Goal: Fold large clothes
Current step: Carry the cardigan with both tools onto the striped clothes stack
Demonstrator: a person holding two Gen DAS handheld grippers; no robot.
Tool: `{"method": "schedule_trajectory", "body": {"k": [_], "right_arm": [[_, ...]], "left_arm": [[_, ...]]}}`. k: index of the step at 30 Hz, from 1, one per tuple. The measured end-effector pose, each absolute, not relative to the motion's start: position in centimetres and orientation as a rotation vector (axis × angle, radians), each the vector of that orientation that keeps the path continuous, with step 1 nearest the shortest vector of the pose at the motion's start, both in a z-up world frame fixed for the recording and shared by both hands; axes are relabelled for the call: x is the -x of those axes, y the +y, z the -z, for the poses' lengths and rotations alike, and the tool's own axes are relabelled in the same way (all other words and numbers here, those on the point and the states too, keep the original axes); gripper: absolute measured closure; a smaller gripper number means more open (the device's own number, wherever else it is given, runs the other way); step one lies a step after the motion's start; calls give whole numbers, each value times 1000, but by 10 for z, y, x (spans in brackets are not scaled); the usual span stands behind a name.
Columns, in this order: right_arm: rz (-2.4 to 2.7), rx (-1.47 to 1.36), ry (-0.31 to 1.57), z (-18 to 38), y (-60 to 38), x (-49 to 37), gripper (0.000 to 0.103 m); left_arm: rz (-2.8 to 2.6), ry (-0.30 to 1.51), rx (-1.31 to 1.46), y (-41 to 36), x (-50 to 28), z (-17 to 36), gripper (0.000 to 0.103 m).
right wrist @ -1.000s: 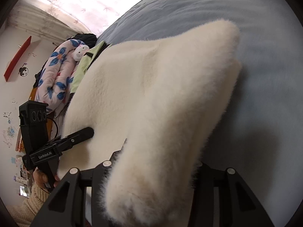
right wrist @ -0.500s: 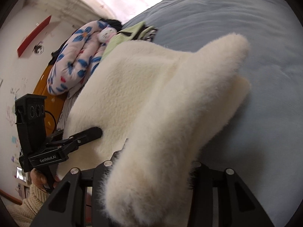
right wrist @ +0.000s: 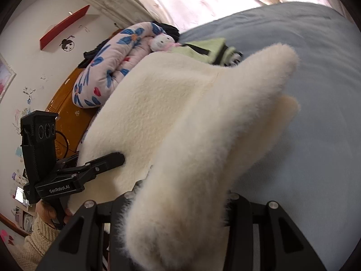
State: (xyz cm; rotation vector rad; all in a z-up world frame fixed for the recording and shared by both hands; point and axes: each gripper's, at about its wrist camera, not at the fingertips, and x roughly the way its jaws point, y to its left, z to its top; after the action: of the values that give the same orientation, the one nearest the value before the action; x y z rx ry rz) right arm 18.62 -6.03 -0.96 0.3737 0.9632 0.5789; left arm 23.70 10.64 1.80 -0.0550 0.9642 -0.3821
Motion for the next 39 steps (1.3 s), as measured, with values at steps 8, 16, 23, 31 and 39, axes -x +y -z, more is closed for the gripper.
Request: {"method": "schedule_trajectory", "body": {"k": [8, 16, 23, 31, 39], "right_arm": [[-613, -299, 868, -39, -14, -292, 62], [-590, -293, 789, -45, 38, -433, 62], [-531, -359, 969, 52, 52, -538, 61], [-500, -265, 980, 97, 34, -536, 23], [-376, -106, 933, 57, 27, -501, 21]], "left_arm": [[367, 857, 69, 157, -340, -63, 38], [346, 791, 80, 203, -479, -71, 38], [271, 939, 149, 231, -585, 18, 37], [278, 933, 228, 244, -594, 74, 14], [141, 842, 7, 222, -574, 38, 14]]}}
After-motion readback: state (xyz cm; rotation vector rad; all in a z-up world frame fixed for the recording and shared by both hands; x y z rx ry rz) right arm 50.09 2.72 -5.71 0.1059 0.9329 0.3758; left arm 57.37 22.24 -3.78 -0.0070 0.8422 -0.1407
